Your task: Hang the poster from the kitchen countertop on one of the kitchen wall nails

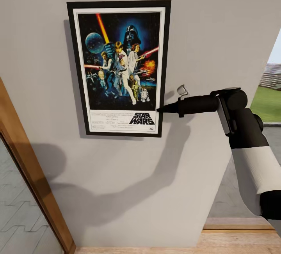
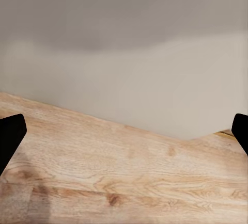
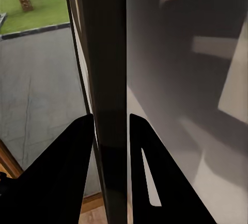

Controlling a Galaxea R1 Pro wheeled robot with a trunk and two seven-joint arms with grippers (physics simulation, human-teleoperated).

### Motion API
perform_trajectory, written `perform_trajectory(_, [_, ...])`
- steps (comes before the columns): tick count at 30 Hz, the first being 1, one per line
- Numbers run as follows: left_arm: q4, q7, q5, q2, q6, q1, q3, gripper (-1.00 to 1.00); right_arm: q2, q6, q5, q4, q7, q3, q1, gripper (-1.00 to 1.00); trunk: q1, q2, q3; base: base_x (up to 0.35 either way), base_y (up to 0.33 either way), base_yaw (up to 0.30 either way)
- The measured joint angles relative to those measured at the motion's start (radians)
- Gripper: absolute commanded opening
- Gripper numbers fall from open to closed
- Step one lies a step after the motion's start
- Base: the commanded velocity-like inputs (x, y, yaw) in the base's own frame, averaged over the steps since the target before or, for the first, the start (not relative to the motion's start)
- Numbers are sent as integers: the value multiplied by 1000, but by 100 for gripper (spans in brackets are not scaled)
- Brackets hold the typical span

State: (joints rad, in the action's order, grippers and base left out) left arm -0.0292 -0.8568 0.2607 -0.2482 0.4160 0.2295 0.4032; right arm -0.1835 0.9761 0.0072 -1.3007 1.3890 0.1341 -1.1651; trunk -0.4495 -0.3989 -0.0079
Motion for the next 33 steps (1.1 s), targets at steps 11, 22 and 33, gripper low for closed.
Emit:
perform_trajectory(11, [0,0,0,0,0,0,0,100,0,1,0,0,0,-1,0,-100,0,0,0,68,0,0])
perform_trajectory(22, [0,-1,0,1,1,0,-2,100,0,1,0,0,-2,-3,0,-100,0,0,0,0,0,0])
perform_trajectory(33, [0,-1,0,1,1,0,-2,100,0,1,0,0,-2,-3,0,-100,0,0,0,0,0,0])
